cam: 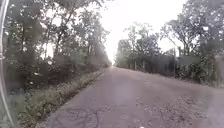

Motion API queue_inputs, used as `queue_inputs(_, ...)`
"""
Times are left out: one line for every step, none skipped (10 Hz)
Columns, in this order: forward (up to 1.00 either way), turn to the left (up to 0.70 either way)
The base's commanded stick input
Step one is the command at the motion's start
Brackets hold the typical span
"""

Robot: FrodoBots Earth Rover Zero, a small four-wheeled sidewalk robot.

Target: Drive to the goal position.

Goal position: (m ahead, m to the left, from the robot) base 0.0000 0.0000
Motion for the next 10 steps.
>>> queue_inputs(0.10,0.01)
queue_inputs(0.10,0.01)
queue_inputs(0.10,0.01)
queue_inputs(0.10,0.01)
queue_inputs(0.10,0.01)
queue_inputs(0.10,0.01)
queue_inputs(0.10,0.01)
queue_inputs(0.10,0.01)
queue_inputs(0.10,0.01)
queue_inputs(0.10,0.01)
